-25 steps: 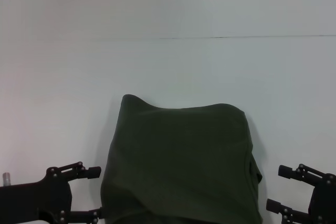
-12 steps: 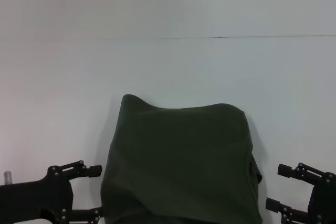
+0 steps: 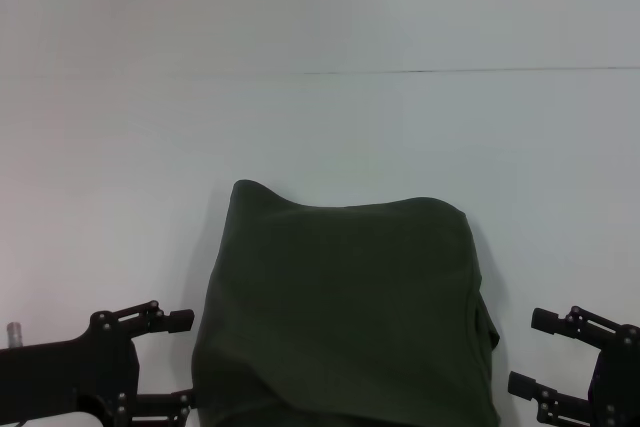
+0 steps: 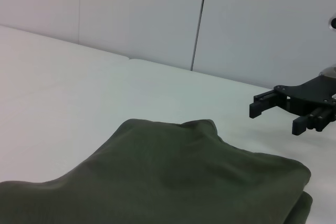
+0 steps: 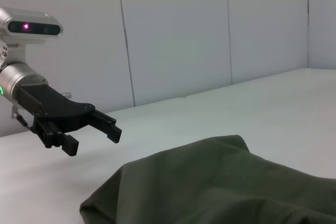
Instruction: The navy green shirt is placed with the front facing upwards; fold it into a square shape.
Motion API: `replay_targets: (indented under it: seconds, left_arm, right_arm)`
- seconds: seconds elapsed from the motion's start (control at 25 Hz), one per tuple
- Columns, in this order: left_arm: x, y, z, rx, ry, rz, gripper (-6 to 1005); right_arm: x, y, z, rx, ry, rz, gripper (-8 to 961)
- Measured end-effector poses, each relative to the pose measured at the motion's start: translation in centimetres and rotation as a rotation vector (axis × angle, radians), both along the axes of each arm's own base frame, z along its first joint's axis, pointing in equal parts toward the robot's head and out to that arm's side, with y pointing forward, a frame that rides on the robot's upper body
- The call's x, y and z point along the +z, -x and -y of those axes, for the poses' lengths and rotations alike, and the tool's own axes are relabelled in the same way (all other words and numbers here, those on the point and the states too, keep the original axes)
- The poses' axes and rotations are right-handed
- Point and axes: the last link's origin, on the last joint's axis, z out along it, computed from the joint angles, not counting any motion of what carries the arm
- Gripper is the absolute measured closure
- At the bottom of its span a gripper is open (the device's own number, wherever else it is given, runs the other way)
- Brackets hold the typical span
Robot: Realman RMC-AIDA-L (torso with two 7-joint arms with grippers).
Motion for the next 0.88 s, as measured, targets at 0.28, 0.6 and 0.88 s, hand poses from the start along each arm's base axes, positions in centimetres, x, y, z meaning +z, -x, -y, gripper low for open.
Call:
replay_targets:
  seconds: [0.28, 0.6, 0.88]
  left_arm:
    - [0.05, -0.1, -0.11, -0.002, -0.008, 0.007, 123]
    - [-0.16, -0.22, -0.09, -0.004, 0.0, 0.013, 123]
    - [-0.19, -0.22, -0.07, -0.004, 0.0, 0.014, 123]
  right_arm:
    - [0.01, 0.03, -0.04, 0.001, 0.0, -0.001, 139]
    - [0.01, 0.03, -0.03, 0.002, 0.0, -0.001, 140]
    - [0.02, 0.02, -0.01, 0.002, 0.002, 0.002, 140]
